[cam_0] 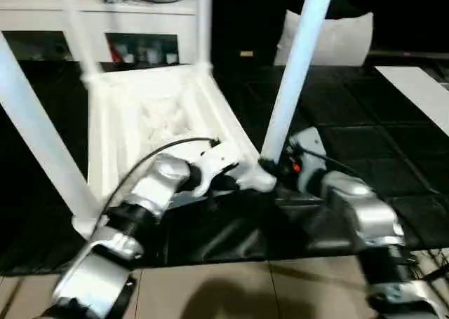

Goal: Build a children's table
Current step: Rotate leg to tighten

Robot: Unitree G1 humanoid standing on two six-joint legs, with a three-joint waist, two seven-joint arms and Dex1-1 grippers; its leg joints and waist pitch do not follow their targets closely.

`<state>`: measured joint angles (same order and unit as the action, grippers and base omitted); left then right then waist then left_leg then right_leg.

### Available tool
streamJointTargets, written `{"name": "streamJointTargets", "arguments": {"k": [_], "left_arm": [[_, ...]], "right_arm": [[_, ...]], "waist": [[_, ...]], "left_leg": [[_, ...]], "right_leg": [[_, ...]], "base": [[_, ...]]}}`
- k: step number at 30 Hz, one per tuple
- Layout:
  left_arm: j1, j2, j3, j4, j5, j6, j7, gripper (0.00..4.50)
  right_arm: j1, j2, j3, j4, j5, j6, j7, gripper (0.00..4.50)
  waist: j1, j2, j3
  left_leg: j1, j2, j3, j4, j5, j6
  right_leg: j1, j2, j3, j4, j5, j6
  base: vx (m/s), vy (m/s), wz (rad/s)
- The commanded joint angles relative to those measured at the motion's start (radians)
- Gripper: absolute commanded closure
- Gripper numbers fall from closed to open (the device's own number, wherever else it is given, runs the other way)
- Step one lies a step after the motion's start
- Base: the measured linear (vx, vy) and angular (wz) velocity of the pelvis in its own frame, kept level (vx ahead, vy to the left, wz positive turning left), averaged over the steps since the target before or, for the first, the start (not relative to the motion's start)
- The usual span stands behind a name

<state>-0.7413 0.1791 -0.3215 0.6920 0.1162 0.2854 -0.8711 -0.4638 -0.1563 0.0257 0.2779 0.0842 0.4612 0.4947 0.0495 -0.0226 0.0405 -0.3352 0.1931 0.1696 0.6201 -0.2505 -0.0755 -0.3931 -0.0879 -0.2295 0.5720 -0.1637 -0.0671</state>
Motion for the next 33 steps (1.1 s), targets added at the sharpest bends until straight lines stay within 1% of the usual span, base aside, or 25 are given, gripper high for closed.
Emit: {"name": "streamJointTargets", "arguments": {"k": [1,2,4,5,6,7,8,9,10,11,12,13,14,16,17,18,19,20,21,23,25,28,30,32,33], "left_arm": [[-0.061,-0.063,0.014,-0.038,-0.021,-0.035,0.027,4.50],[-0.062,-0.063,0.015,-0.038,-0.020,-0.035,0.028,4.50],[-0.061,-0.063,0.014,-0.037,-0.016,-0.039,0.025,4.50],[-0.052,-0.050,0.006,-0.043,-0.011,-0.055,0.011,4.50],[-0.049,-0.046,0.004,-0.043,-0.010,-0.063,0.007,4.50],[-0.045,-0.041,0.002,-0.047,-0.010,-0.067,0.001,4.50],[-0.040,-0.034,-0.001,-0.048,-0.011,-0.071,-0.005,4.50],[-0.034,-0.025,-0.005,-0.051,-0.012,-0.081,-0.015,4.50],[-0.029,-0.017,-0.007,-0.053,-0.013,-0.093,-0.023,4.50],[-0.027,-0.012,-0.009,-0.055,-0.013,-0.097,-0.029,4.50],[-0.022,-0.005,-0.011,-0.058,-0.013,-0.104,-0.037,4.50],[-0.011,0.014,-0.016,-0.064,-0.011,-0.118,-0.061,4.50],[-0.007,0.020,-0.018,-0.066,-0.010,-0.121,-0.070,4.50],[0.004,0.039,-0.026,-0.068,-0.003,-0.141,-0.098,4.50],[0.006,0.043,-0.026,-0.067,0.000,-0.143,-0.100,4.50],[0.007,0.047,-0.025,-0.065,0.000,-0.146,-0.102,4.50],[0.008,0.052,-0.026,-0.065,-0.001,-0.150,-0.109,4.50],[0.011,0.059,-0.028,-0.067,-0.003,-0.156,-0.120,4.50],[0.011,0.059,-0.028,-0.067,-0.003,-0.156,-0.120,4.50],[0.022,0.078,-0.039,-0.076,-0.009,-0.179,-0.167,4.50],[0.025,0.083,-0.041,-0.078,-0.009,-0.185,-0.177,4.50],[0.034,0.105,-0.054,-0.077,-0.010,-0.220,-0.230,4.50],[0.036,0.109,-0.057,-0.079,-0.012,-0.226,-0.243,4.50],[0.044,0.122,-0.068,-0.086,-0.020,-0.268,-0.283,4.50],[0.048,0.127,-0.073,-0.092,-0.026,-0.289,-0.306,4.50]], "right_arm": [[0.002,0.056,0.069,0.005,0.000,0.000,0.004,2.06],[0.003,0.057,0.068,0.005,-0.002,-0.003,0.003,1.93],[0.008,0.060,0.066,0.002,-0.010,-0.023,0.000,1.82],[0.018,0.050,0.058,-0.002,-0.009,-0.043,0.006,1.70],[0.021,0.047,0.055,-0.005,-0.008,-0.047,0.004,1.57],[0.026,0.037,0.053,-0.008,-0.005,-0.060,0.015,1.57],[0.033,0.026,0.050,-0.013,-0.002,-0.073,0.020,1.43],[0.042,0.010,0.044,-0.019,0.003,-0.088,0.030,1.43],[0.049,-0.001,0.039,-0.023,0.008,-0.100,0.041,1.28],[0.053,-0.009,0.036,-0.027,0.012,-0.106,0.052,1.12],[0.060,-0.022,0.030,-0.033,0.019,-0.117,0.071,1.12],[0.078,-0.060,0.016,-0.051,0.041,-0.138,0.131,1.00],[0.084,-0.074,0.011,-0.058,0.050,-0.143,0.155,1.00],[0.103,-0.130,-0.007,-0.070,0.071,-0.159,0.229,0.76],[0.110,-0.151,-0.014,-0.072,0.077,-0.165,0.252,0.62],[0.116,-0.171,-0.020,-0.074,0.083,-0.171,0.274,0.62],[0.123,-0.193,-0.026,-0.076,0.092,-0.177,0.300,0.52],[0.133,-0.225,-0.033,-0.079,0.101,-0.187,0.337,0.43],[0.133,-0.225,-0.033,-0.079,0.101,-0.187,0.337,0.43],[0.156,-0.292,-0.036,-0.083,0.121,-0.208,0.424,0.24],[0.161,-0.306,-0.032,-0.082,0.120,-0.214,0.440,0.08],[0.173,-0.343,-0.022,-0.082,0.135,-0.243,0.505,0.03],[0.173,-0.345,-0.022,-0.082,0.139,-0.251,0.515,0.03],[0.172,-0.353,-0.017,-0.085,0.152,-0.253,0.537,0.03],[0.171,-0.358,-0.012,-0.086,0.154,-0.257,0.545,0.03]], "waist": [[0.012,0.001,-0.081],[0.013,0.000,-0.082],[0.015,-0.002,-0.086],[0.017,-0.003,-0.086],[0.017,-0.003,-0.084],[0.019,-0.003,-0.083],[0.021,-0.003,-0.082],[0.024,-0.002,-0.082],[0.027,0.002,-0.079],[0.028,-0.001,-0.079],[0.032,0.002,-0.078],[0.039,0.003,-0.078],[0.039,0.003,-0.078],[0.047,0.004,-0.078],[0.051,0.001,-0.075],[0.052,0.001,-0.075],[0.053,-0.005,-0.075],[0.056,-0.003,-0.074],[0.057,-0.003,-0.074],[0.060,-0.004,-0.075],[0.060,-0.005,-0.075],[0.063,-0.006,-0.075],[0.064,-0.006,-0.075],[0.066,-0.005,-0.075],[0.066,-0.007,-0.076]], "left_leg": [[-0.019,0.056,-0.032,-0.063,0.046,0.062],[-0.020,0.059,-0.033,-0.060,0.073,0.071],[-0.021,0.065,-0.034,-0.054,0.164,0.106],[-0.020,0.063,-0.031,-0.052,0.178,0.126],[-0.021,0.063,-0.030,-0.052,0.176,0.132],[-0.021,0.063,-0.028,-0.052,0.166,0.139],[-0.021,0.061,-0.027,-0.052,0.157,0.141],[-0.021,0.061,-0.026,-0.052,0.142,0.139],[-0.020,0.061,-0.025,-0.053,0.127,0.135],[-0.021,0.062,-0.025,-0.053,0.118,0.131],[-0.020,0.060,-0.026,-0.054,0.112,0.127],[-0.020,0.061,-0.024,-0.054,0.090,0.122],[-0.020,0.061,-0.024,-0.054,0.090,0.122],[-0.020,0.062,-0.025,-0.055,0.076,0.118],[-0.018,0.063,-0.024,-0.057,0.059,0.114],[-0.019,0.064,-0.024,-0.057,0.056,0.111],[-0.020,0.061,-0.023,-0.057,0.047,0.104],[-0.020,0.059,-0.022,-0.057,0.039,0.100],[-0.020,0.058,-0.022,-0.057,0.036,0.100],[-0.021,0.056,-0.022,-0.055,0.028,0.101],[-0.023,0.056,-0.023,-0.056,0.035,0.102],[-0.025,0.049,-0.020,-0.054,0.026,0.104],[-0.024,0.051,-0.021,-0.055,0.026,0.103],[-0.021,0.055,-0.023,-0.056,0.025,0.103],[-0.020,0.057,-0.024,-0.056,0.027,0.102]], "right_leg": [[0.079,-0.106,0.094,-0.064,-0.216,0.039],[0.077,-0.106,0.097,-0.056,-0.174,0.026],[0.073,-0.111,0.105,-0.026,-0.024,-0.044],[0.074,-0.113,0.107,-0.022,0.006,-0.066],[0.073,-0.114,0.108,-0.021,0.009,-0.074],[0.073,-0.114,0.108,-0.022,-0.003,-0.079],[0.074,-0.115,0.108,-0.025,-0.014,-0.076],[0.074,-0.115,0.108,-0.027,-0.036,-0.071],[0.073,-0.112,0.108,-0.030,-0.057,-0.066],[0.073,-0.111,0.108,-0.031,-0.072,-0.057],[0.074,-0.111,0.107,-0.034,-0.083,-0.049],[0.075,-0.109,0.107,-0.038,-0.098,-0.034],[0.075,-0.109,0.107,-0.038,-0.098,-0.034],[0.074,-0.109,0.106,-0.039,-0.114,-0.026],[0.073,-0.107,0.105,-0.044,-0.143,-0.013],[0.073,-0.107,0.105,-0.045,-0.153,-0.010],[0.074,-0.106,0.104,-0.048,-0.174,0.000],[0.073,-0.105,0.102,-0.052,-0.195,0.009],[0.074,-0.105,0.101,-0.054,-0.203,0.015],[0.075,-0.102,0.100,-0.056,-0.215,0.036],[0.073,-0.101,0.099,-0.054,-0.204,0.037],[0.074,-0.097,0.095,-0.058,-0.221,0.052],[0.072,-0.096,0.094,-0.060,-0.224,0.054],[0.070,-0.098,0.094,-0.061,-0.229,0.051],[0.069,-0.098,0.095,-0.058,-0.226,0.048]], "base": [[0.000,0.000,0.00],[0.000,0.000,0.00],[0.000,0.000,0.00],[0.000,0.000,0.00],[0.000,0.000,0.00],[0.000,0.000,0.00],[0.000,0.000,0.00],[0.000,0.000,0.00],[0.000,0.000,0.00],[0.000,0.000,0.00],[0.000,0.000,0.00],[0.000,0.000,0.00],[0.000,0.000,0.00],[0.000,0.000,0.00],[0.000,0.000,0.00],[0.000,0.000,0.00],[0.000,0.000,0.00],[0.000,0.000,0.00],[0.000,0.000,0.00],[0.000,0.000,0.00],[0.000,0.000,0.00],[0.000,0.000,0.00],[0.000,0.000,0.00],[0.000,0.000,0.00],[0.000,0.000,0.00]]}}
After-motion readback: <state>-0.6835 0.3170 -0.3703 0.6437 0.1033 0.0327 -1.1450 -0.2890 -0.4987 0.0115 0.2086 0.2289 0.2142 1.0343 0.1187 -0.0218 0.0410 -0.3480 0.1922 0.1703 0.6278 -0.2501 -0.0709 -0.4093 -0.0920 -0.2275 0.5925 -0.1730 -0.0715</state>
